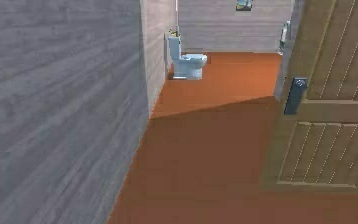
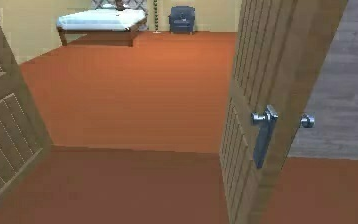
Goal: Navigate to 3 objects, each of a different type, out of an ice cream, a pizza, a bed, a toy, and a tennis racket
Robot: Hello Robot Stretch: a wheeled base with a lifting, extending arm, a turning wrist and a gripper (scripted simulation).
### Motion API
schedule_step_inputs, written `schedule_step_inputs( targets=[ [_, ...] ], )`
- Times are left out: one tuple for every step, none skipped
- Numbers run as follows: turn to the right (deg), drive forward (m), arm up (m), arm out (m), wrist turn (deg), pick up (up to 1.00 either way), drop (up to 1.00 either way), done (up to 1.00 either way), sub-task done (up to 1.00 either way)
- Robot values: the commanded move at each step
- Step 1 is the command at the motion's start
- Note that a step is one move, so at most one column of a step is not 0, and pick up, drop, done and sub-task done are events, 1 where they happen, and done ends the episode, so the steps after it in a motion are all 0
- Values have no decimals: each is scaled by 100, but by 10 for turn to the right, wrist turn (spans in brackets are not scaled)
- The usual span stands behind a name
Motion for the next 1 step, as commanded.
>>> schedule_step_inputs(
  targets=[
    [0, 100, 0, 0, 0, 0, 0, 0, 0]
  ],
)
